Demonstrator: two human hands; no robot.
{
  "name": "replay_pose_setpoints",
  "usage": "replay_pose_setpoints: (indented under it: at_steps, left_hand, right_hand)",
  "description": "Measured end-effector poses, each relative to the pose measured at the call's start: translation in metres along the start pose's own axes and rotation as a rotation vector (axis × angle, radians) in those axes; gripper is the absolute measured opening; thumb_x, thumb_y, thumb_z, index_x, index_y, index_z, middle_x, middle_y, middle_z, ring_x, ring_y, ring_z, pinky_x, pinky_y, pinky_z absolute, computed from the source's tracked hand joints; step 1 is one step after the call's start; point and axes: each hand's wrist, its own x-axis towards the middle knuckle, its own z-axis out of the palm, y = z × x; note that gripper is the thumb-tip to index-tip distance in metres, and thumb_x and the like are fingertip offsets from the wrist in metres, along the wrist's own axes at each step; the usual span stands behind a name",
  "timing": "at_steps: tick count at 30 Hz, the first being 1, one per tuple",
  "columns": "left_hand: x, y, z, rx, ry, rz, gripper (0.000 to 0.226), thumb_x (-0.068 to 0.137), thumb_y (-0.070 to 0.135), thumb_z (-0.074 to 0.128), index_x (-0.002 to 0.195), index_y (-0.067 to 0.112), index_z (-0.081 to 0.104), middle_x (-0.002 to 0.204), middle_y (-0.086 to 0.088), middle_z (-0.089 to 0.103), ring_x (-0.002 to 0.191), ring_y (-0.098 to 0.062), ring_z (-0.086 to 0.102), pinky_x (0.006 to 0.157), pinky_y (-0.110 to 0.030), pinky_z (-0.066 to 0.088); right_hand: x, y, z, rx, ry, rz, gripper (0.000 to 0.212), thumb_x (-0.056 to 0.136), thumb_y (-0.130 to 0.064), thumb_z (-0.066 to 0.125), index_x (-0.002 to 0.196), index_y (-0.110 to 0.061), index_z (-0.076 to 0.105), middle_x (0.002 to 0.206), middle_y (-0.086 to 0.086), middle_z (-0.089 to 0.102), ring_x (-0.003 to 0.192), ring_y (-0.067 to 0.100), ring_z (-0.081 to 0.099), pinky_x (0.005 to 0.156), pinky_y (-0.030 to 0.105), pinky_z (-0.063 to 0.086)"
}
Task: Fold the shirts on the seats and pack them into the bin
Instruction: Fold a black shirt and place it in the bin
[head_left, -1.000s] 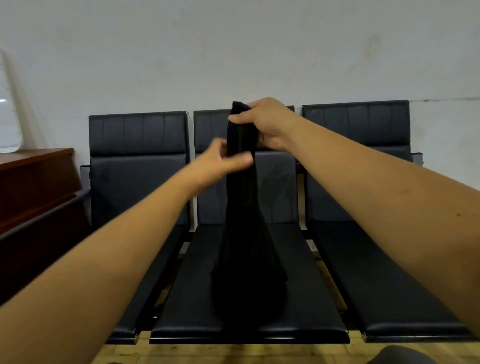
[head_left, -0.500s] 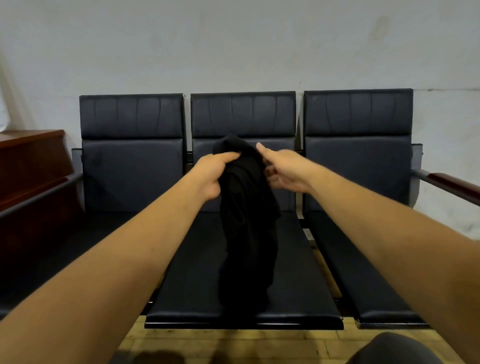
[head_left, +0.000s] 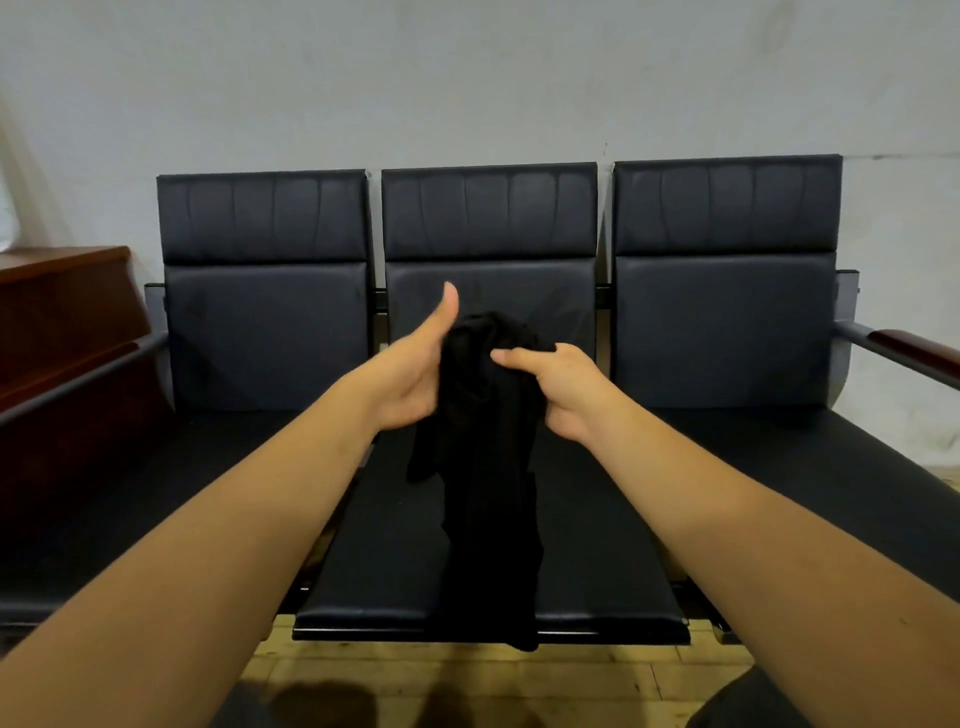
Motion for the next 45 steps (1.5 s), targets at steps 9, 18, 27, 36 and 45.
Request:
replay_pose_setpoints:
  at_steps: [9,18,27,36,45]
  left_hand:
    - [0.007,-0.055,-0.007,0.253,0.336,0.18,0.048,0.085,0.016,0.079,0.128,0.013,0.058,0.122,-0.002,0.072,0.114,-0.016,0.068,0.107,-0.041,0.049]
    - [-0.005,-0.027,-0.018,-0.545,0.534,0.088,0.022,0.097,0.019,0.052,0.107,0.008,0.068,0.098,-0.012,0.077,0.099,-0.03,0.071,0.082,-0.045,0.055]
    - [-0.012,-0.009,-0.04,-0.399,0.429,0.124,0.012,0.094,0.009,0.064,0.103,0.005,0.07,0.096,-0.01,0.075,0.087,-0.023,0.075,0.078,-0.037,0.061]
    - [-0.004,0.009,-0.081,0.438,0.806,0.061,0.01,0.097,0.011,0.063,0.096,0.002,0.069,0.105,-0.015,0.071,0.097,-0.028,0.068,0.091,-0.043,0.057]
    - [-0.01,0.023,-0.101,-0.254,0.764,-0.058,0.022,0.104,0.022,0.049,0.096,0.009,0.063,0.095,-0.01,0.068,0.087,-0.027,0.065,0.07,-0.043,0.051]
  right_hand:
    - [0.011,-0.013,-0.014,0.079,-0.003,0.222,0.026,0.089,0.003,0.061,0.114,0.003,0.068,0.113,0.019,0.073,0.095,0.031,0.072,0.08,0.039,0.061]
    - [0.013,-0.005,-0.05,0.03,-0.013,0.265,0.03,0.096,0.003,0.058,0.126,0.003,0.062,0.117,0.017,0.073,0.105,0.03,0.073,0.082,0.041,0.062]
    - [0.015,0.012,-0.08,0.193,0.187,0.316,0.03,0.097,-0.022,0.065,0.124,-0.01,0.065,0.115,0.01,0.073,0.106,0.029,0.068,0.081,0.045,0.053]
    - [0.033,-0.013,-0.098,0.292,0.423,0.158,0.028,0.091,-0.026,0.073,0.114,-0.011,0.072,0.104,0.012,0.076,0.092,0.032,0.073,0.062,0.04,0.059]
    - [0.033,-0.027,-0.113,0.119,0.181,0.185,0.029,0.098,-0.009,0.06,0.126,-0.001,0.063,0.125,0.015,0.07,0.108,0.029,0.071,0.085,0.039,0.06]
